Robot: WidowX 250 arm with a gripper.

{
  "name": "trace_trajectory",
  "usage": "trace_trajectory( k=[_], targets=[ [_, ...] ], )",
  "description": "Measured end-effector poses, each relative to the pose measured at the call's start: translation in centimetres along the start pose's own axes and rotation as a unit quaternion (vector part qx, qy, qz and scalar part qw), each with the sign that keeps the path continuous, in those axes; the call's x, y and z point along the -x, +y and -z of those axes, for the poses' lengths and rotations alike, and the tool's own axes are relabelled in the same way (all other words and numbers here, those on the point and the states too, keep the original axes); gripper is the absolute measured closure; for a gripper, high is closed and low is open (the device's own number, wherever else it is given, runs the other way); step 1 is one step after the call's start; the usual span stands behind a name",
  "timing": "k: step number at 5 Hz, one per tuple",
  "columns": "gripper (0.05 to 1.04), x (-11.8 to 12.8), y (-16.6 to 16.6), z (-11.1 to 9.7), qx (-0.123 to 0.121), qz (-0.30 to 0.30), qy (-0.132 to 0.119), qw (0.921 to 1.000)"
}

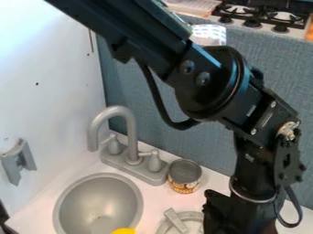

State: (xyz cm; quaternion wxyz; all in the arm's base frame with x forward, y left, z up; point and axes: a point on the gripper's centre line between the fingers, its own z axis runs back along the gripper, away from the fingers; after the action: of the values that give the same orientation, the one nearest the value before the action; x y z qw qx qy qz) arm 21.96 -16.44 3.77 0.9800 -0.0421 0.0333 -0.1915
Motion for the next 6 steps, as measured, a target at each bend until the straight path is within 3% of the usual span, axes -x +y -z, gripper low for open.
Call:
trace_trajectory(
  k=[1,2,4,6],
  targets=[
    [0.081,0.3,0.1,0.7,-0.003,-0.001,0.013,0.9999],
    [0.081,-0.8,-1.6,1.2,-0.001,0.031,-0.008,0.9995],
    [0.081,-3.7,-5.5,3.1,-0.009,0.071,-0.011,0.9973],
    [0.081,-7.1,-6.2,4.5,-0.030,0.049,-0.035,0.9977]
  ],
)
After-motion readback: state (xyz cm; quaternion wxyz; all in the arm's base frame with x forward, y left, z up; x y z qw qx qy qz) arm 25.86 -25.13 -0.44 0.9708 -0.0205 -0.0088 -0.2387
